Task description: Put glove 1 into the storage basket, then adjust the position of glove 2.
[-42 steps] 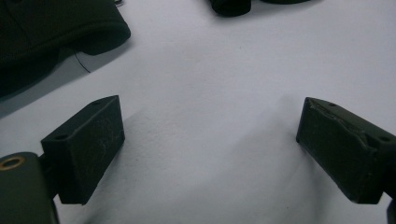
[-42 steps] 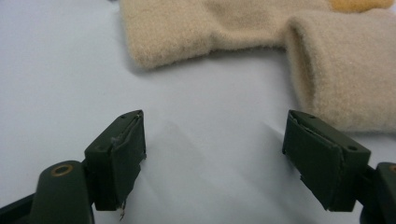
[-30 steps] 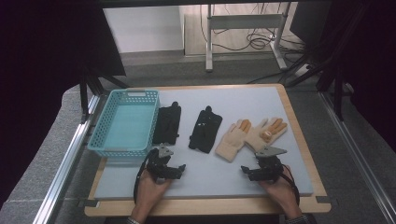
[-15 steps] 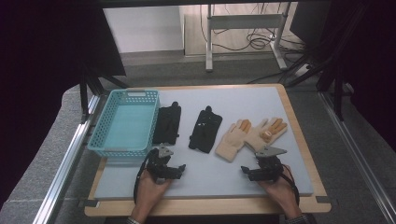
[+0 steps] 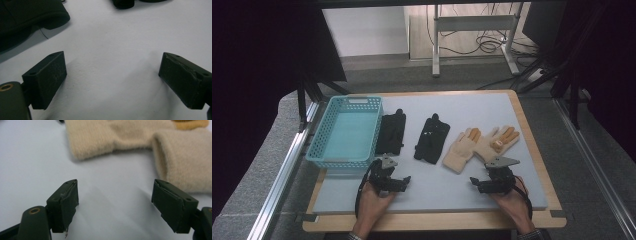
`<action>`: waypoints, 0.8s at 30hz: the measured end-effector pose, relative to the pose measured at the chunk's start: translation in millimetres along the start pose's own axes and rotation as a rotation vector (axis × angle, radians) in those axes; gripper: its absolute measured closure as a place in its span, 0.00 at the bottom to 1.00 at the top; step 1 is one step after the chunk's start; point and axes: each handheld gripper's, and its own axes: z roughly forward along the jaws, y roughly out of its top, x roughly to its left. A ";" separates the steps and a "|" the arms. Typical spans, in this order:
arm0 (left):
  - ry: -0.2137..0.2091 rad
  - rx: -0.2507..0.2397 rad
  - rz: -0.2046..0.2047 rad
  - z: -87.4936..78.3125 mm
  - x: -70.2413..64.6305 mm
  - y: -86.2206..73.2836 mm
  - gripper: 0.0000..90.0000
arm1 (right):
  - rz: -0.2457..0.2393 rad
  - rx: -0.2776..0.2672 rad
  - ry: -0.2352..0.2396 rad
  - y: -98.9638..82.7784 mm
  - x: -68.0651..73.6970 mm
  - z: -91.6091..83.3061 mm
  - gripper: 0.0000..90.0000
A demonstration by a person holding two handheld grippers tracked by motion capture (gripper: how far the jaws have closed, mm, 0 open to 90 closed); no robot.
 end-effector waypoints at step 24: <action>0.000 0.000 0.000 -0.1 0.0 0.0 0.09 | 0.011 -0.010 0.054 36.2 -1.4 8.3 0.26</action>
